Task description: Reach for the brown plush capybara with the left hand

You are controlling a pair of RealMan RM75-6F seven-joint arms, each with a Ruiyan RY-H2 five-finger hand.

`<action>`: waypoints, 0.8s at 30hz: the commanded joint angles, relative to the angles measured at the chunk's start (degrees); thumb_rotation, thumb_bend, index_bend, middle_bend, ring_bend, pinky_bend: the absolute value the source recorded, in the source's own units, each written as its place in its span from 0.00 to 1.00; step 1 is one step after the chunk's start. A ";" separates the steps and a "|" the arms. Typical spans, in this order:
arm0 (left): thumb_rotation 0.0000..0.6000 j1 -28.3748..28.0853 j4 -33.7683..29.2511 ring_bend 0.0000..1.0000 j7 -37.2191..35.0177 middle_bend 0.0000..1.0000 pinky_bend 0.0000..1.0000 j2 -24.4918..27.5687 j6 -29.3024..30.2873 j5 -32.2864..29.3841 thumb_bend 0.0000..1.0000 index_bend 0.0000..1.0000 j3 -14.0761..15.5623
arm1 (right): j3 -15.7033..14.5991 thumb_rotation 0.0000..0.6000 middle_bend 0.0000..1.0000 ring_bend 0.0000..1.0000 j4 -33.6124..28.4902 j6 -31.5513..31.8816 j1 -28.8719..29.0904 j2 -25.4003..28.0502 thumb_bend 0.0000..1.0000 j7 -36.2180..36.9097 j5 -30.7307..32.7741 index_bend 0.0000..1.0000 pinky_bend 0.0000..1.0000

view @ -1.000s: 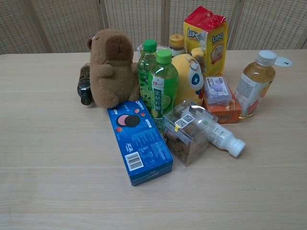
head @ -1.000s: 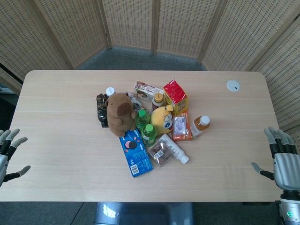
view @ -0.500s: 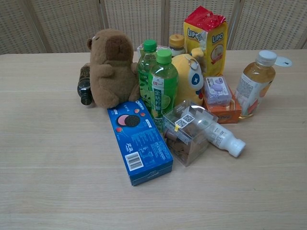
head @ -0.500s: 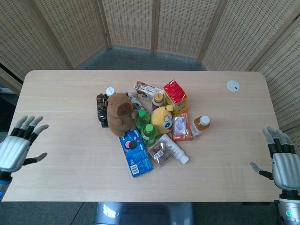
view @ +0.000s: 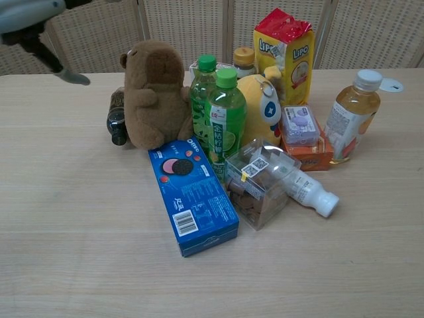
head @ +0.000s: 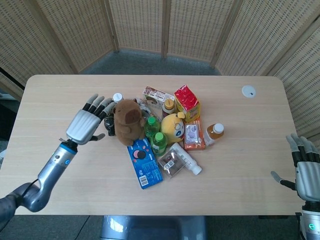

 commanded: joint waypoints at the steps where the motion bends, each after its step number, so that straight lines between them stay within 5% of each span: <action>1: 1.00 -4.98 4.08 0.00 5.80 0.00 0.00 -5.72 -4.17 -6.08 0.00 0.00 -2.78 | 0.16 1.00 0.00 0.00 0.08 0.00 -0.03 0.18 0.00 0.36 0.26 0.00 0.00; 14: 1.00 -13.49 17.11 0.00 10.26 0.00 0.00 -19.35 -8.41 -17.72 0.00 0.00 -4.41 | 0.74 1.00 0.00 0.00 0.57 -0.13 -0.10 0.69 0.00 1.60 1.47 0.00 0.00; 16: 1.00 -13.82 18.32 0.04 9.71 0.01 0.14 -20.63 -7.14 -16.82 0.00 0.00 -3.73 | 0.86 1.00 0.00 0.00 0.59 -0.02 -0.15 0.84 0.00 1.78 1.61 0.00 0.00; 18: 1.00 -13.87 19.81 0.30 9.01 0.24 0.49 -21.78 -4.58 -14.44 0.00 0.15 -2.69 | 0.91 1.00 0.00 0.00 0.55 0.12 -0.24 1.00 0.00 2.02 1.64 0.00 0.00; 20: 1.00 -13.72 20.75 0.65 8.28 0.60 0.78 -22.62 -2.91 -13.39 0.00 0.45 -2.18 | 0.95 1.00 0.00 0.00 0.52 0.25 -0.31 1.13 0.00 2.15 1.61 0.00 0.00; 21: 1.00 -13.60 20.82 0.77 8.09 0.73 0.87 -22.84 -2.66 -13.60 0.00 0.58 -2.07 | 0.96 1.00 0.00 0.00 0.47 0.30 -0.33 1.20 0.00 2.26 1.59 0.00 0.00; 24: 1.00 -13.40 20.38 0.95 9.06 0.94 0.98 -22.66 -1.54 -13.71 0.01 0.78 -1.85 | 0.92 1.00 0.00 0.00 0.27 0.42 -0.39 1.32 0.00 2.42 1.41 0.00 0.00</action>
